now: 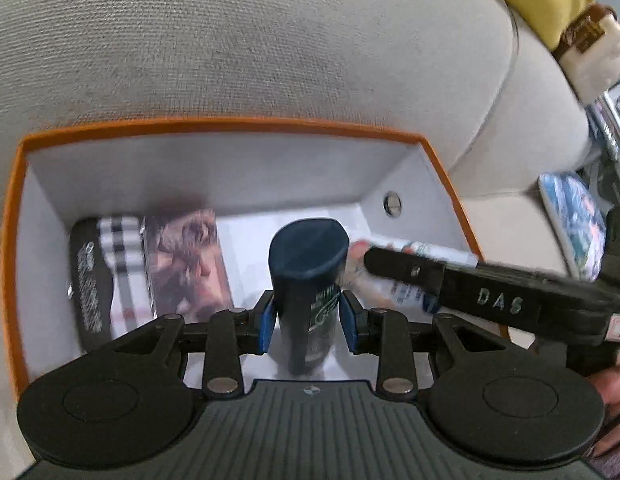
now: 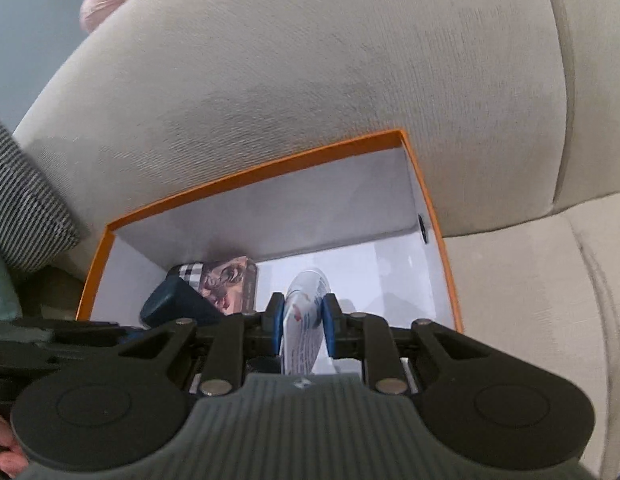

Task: Organize rigid objects
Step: 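Carry the bottle with the left tool while the right tool carries the tube into the box, then lower the bottle beside the cards with the left tool while the right tool lowers the tube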

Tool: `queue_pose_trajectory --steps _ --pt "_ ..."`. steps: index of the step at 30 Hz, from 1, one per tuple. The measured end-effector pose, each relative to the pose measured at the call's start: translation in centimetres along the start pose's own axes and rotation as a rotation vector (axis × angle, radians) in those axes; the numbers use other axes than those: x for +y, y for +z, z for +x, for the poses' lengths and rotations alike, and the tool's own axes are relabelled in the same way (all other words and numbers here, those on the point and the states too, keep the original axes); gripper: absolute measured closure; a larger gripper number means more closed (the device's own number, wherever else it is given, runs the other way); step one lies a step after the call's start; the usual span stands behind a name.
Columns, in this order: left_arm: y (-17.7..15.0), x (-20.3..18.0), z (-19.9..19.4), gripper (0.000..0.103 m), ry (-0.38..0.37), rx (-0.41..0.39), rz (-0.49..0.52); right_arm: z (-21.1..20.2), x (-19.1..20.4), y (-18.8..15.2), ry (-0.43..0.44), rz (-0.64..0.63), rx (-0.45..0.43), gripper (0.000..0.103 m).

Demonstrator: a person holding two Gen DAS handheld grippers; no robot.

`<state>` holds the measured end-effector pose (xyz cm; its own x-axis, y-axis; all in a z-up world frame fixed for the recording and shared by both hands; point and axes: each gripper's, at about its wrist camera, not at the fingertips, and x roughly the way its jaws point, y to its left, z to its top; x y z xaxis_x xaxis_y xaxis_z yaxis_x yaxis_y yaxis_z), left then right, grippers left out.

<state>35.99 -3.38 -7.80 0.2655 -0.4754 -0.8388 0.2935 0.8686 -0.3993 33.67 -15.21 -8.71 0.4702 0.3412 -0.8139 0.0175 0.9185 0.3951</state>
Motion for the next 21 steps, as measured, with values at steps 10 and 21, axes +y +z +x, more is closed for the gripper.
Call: queue_pose_trajectory --steps 10,21 --pt "1.8 1.8 4.2 0.065 0.018 -0.002 -0.057 3.7 0.7 1.3 -0.063 0.022 0.020 0.082" --pt "1.3 0.7 4.3 0.056 0.174 -0.036 0.061 5.5 2.5 1.3 -0.067 -0.080 0.207 0.078"
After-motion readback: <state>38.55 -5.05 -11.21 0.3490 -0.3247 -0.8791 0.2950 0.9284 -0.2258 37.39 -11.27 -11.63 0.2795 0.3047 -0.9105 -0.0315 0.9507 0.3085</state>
